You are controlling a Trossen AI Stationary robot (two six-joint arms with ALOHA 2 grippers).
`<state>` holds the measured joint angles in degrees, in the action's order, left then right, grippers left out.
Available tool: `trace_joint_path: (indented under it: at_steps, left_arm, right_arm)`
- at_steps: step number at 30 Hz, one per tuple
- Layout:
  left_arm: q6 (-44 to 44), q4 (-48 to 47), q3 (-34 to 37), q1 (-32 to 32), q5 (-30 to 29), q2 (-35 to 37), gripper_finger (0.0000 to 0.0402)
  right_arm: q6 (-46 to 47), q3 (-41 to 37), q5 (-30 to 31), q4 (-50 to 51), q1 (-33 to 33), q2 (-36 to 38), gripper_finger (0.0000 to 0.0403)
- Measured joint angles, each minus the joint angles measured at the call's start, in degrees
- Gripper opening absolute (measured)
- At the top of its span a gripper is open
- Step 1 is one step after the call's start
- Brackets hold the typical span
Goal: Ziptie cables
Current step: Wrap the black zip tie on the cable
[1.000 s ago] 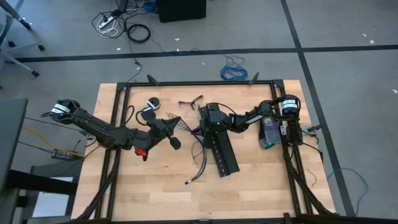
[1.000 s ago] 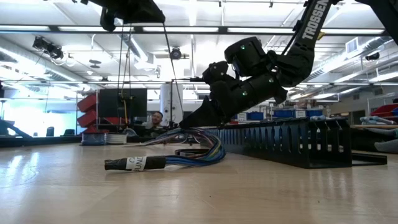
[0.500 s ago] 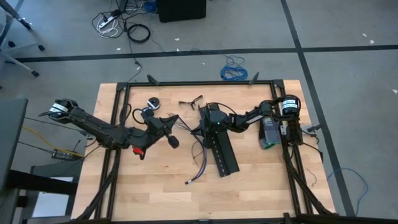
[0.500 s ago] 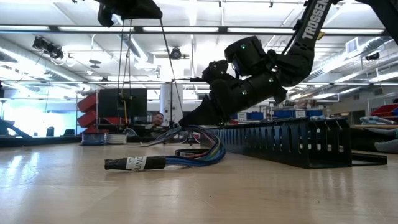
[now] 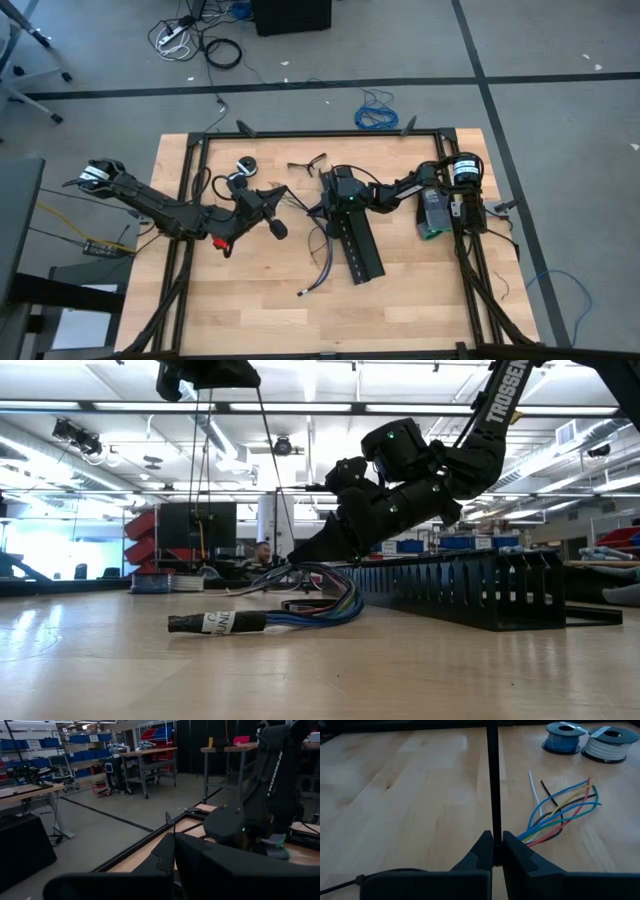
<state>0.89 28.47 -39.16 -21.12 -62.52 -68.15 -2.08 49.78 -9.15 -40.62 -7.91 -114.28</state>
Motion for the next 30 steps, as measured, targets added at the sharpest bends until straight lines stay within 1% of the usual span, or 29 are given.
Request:
trace_joint_path:
  at_steps: [3,6,8,11,17,19,21,24,27,30]
  left_arm:
    - [0.00,-0.06,-0.02,0.00,0.98,0.01,0.0000]
    - [0.21,-0.83,-0.03,0.03,6.10,0.01,0.0002]
    - [0.10,-1.93,-0.17,0.30,7.92,0.02,0.0008]
    - [-0.51,-3.86,-0.29,0.54,8.22,0.17,0.0030]
    - [-2.56,-4.94,-0.26,0.50,7.82,0.10,0.0092]
    - [-2.96,-5.99,-0.24,0.16,6.83,0.10,0.0106]
    - [-3.13,-7.06,-0.24,-0.70,4.35,0.42,0.0112]
    - [-4.10,-8.49,-0.20,-2.86,-0.91,0.64,0.0111]
    - [-4.44,-10.18,-0.15,-6.11,-5.75,1.70,0.0107]
    - [-6.04,-12.64,-0.15,-9.06,-7.17,1.78,0.0102]
  right_arm:
    - [0.01,0.00,0.03,0.05,0.00,-0.01,0.0013]
    - [0.00,-0.04,0.07,0.26,0.00,-0.04,0.0013]
    - [-0.03,-0.06,0.15,0.55,0.00,-0.11,0.0013]
    - [-0.14,-0.13,0.30,0.70,-0.01,-0.17,0.0013]
    - [0.34,-0.13,0.28,0.41,-0.02,-0.17,0.0013]
    - [0.71,-0.14,0.25,0.11,-0.07,-0.17,0.0013]
    - [1.45,-0.15,0.17,-0.83,-0.18,-0.20,0.0013]
    - [2.82,-0.15,0.32,-3.22,-0.71,-0.20,0.0013]
    - [4.05,-0.13,2.72,-4.42,-1.31,-0.20,0.0013]
    - [5.67,-0.13,4.67,-6.17,-2.18,-0.20,0.0013]
